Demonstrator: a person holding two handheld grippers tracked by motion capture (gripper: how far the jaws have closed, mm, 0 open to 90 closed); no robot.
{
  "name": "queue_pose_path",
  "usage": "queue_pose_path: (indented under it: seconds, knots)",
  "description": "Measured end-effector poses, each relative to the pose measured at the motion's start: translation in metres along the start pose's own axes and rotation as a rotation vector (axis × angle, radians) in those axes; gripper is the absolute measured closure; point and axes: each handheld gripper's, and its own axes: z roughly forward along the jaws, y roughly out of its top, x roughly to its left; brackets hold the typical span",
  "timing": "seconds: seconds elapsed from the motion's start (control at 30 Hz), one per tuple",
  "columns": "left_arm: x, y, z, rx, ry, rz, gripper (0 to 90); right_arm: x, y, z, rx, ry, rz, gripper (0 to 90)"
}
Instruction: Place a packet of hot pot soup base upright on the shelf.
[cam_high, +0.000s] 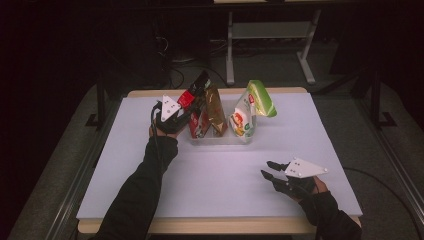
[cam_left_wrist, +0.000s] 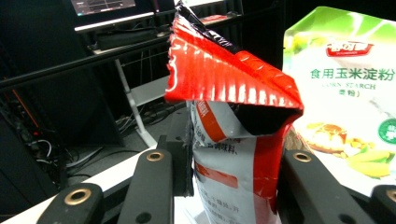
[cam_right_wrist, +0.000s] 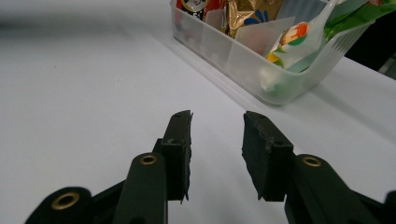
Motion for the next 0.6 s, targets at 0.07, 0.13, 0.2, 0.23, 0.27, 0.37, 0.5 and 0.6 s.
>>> queue_pose_path:
  seconds: [0.07,0.13,0.2,0.23,0.27,0.37,0.5,0.6]
  knots:
    - [0.0,0.001,-0.001,0.002,-0.011,0.008,65.4,0.0,0.0,0.0,0.002,0.004,-0.004,62.4]
    - [0.0,0.001,-0.001,0.006,-0.016,0.016,64.3,0.001,0.0,0.0,0.001,0.006,-0.007,62.6]
    - [0.001,0.002,-0.003,0.012,-0.022,0.02,63.8,0.001,0.0,0.0,0.001,0.007,-0.009,62.6]
    - [0.001,0.001,-0.003,0.011,-0.025,0.02,63.6,0.0,0.0,0.0,0.0,0.007,-0.008,62.6]
    - [0.001,0.001,-0.004,0.014,-0.028,0.022,63.3,0.0,0.0,-0.001,0.0,0.007,-0.006,62.6]
    - [-0.001,0.001,-0.006,0.011,-0.035,0.025,62.9,0.0,0.0,-0.001,0.002,0.007,-0.009,62.6]
    - [-0.001,0.002,-0.009,0.01,-0.045,0.024,62.2,0.001,0.001,-0.001,0.005,0.006,-0.015,62.6]
    - [-0.001,0.004,-0.013,-0.002,-0.051,0.025,60.5,0.001,0.001,-0.001,0.007,0.006,-0.018,62.5]
